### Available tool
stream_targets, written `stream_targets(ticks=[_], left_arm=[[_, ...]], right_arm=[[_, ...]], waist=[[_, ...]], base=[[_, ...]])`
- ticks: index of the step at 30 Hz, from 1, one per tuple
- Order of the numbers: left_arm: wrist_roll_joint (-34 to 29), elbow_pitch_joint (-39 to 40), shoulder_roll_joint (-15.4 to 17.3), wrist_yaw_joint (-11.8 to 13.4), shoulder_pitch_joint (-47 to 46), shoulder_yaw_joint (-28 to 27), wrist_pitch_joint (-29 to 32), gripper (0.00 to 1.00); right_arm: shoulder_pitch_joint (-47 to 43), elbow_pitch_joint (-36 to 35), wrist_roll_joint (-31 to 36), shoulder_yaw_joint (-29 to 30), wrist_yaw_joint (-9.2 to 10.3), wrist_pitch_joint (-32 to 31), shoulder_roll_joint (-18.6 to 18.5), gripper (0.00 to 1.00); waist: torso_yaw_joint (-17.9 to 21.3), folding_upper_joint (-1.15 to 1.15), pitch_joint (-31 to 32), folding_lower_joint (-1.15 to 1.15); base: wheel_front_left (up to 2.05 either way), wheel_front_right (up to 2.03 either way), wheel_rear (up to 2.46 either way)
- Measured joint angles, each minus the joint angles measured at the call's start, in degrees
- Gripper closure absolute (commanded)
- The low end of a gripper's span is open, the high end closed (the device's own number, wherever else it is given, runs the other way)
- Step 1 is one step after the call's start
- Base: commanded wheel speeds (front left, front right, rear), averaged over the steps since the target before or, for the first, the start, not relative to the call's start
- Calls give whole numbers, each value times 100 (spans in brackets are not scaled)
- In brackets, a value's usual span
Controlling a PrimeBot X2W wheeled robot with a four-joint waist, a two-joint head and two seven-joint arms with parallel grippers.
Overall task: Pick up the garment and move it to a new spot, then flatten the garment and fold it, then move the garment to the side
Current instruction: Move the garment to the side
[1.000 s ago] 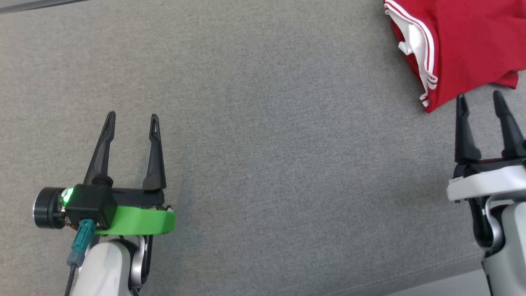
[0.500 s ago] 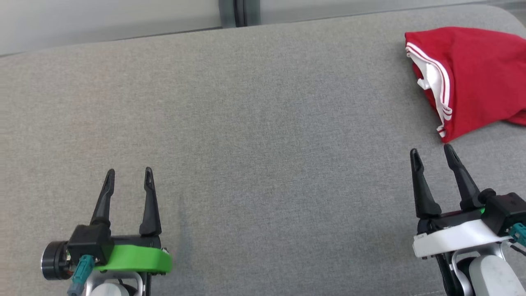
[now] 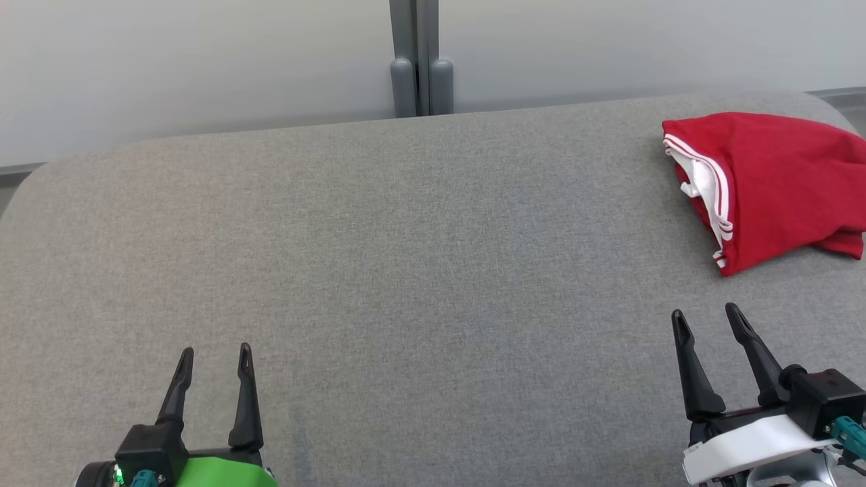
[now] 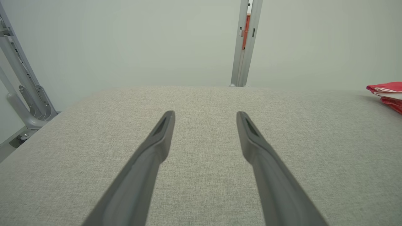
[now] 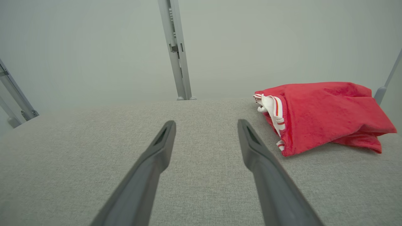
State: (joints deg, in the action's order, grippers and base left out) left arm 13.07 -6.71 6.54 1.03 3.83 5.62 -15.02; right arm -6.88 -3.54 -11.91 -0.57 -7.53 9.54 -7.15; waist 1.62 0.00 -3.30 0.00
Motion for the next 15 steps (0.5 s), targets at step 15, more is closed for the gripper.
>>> stream_targets(ticks=[15], left_arm=[[-112, -208, -64, -46, 144, -63, 0, 0]], right_arm=[[-274, -271, 44, 19, 0, -192, 8, 0]], waist=[[-64, 0, 328, 0]], base=[[0, 0, 0]])
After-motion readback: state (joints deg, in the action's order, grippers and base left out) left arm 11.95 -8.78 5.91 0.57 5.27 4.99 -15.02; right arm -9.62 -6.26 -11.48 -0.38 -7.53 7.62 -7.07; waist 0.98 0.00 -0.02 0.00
